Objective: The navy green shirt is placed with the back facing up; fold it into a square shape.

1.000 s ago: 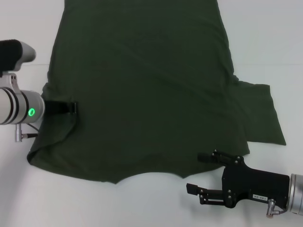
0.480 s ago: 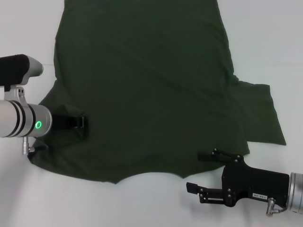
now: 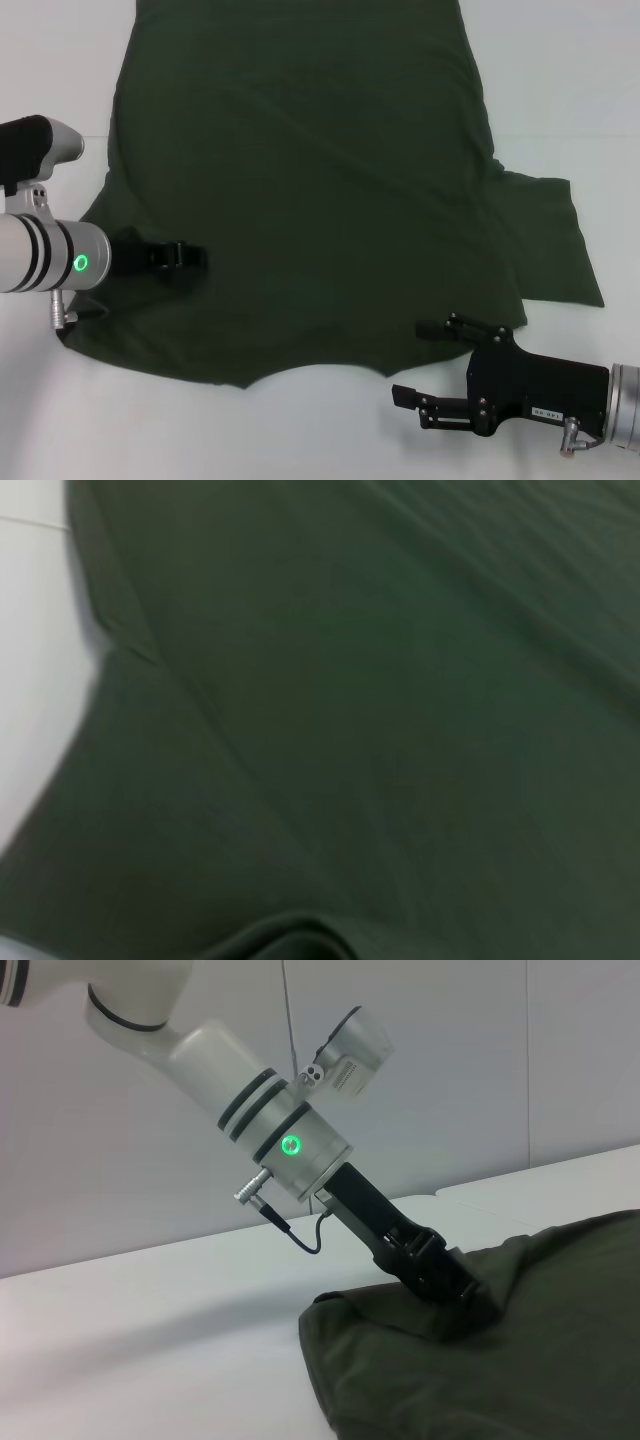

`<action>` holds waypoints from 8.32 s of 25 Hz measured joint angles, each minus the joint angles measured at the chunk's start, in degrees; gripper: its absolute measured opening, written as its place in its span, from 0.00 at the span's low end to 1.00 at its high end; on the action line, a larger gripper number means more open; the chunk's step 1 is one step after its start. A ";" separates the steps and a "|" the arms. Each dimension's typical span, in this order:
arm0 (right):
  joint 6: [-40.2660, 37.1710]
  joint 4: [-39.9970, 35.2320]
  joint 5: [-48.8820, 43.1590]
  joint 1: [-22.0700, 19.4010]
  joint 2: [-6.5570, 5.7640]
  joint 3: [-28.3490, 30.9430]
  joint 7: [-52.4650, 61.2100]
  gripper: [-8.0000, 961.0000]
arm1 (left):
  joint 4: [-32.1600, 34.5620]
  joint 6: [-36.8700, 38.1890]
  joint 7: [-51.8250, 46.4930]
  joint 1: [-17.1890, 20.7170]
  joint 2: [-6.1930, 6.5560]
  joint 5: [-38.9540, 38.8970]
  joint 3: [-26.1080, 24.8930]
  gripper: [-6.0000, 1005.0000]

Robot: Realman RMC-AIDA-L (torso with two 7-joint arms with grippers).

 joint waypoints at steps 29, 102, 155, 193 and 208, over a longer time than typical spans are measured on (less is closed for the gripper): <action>0.91 0.11 0.00 -0.56 0.00 -0.01 -0.17 0.96 | -15.07 16.79 -2.86 3.14 10.93 -20.51 -23.70 0.83; 1.91 0.89 0.00 -1.18 0.00 -0.01 -0.06 0.96 | -19.08 -1.95 -6.12 1.03 6.61 -24.07 -25.62 0.28; 1.86 1.06 0.00 -1.06 0.00 -0.43 0.19 0.96 | -15.07 4.63 -13.48 3.45 10.24 -22.13 -21.69 0.85; 2.75 1.70 -0.27 -0.88 0.00 -0.52 0.23 0.96 | -18.56 -3.37 -14.74 0.92 8.72 -22.56 -21.84 0.91; 2.77 1.77 -0.20 -0.88 0.00 -0.52 0.19 0.96 | -19.09 -4.40 -14.36 -0.29 8.17 -22.16 -21.56 0.91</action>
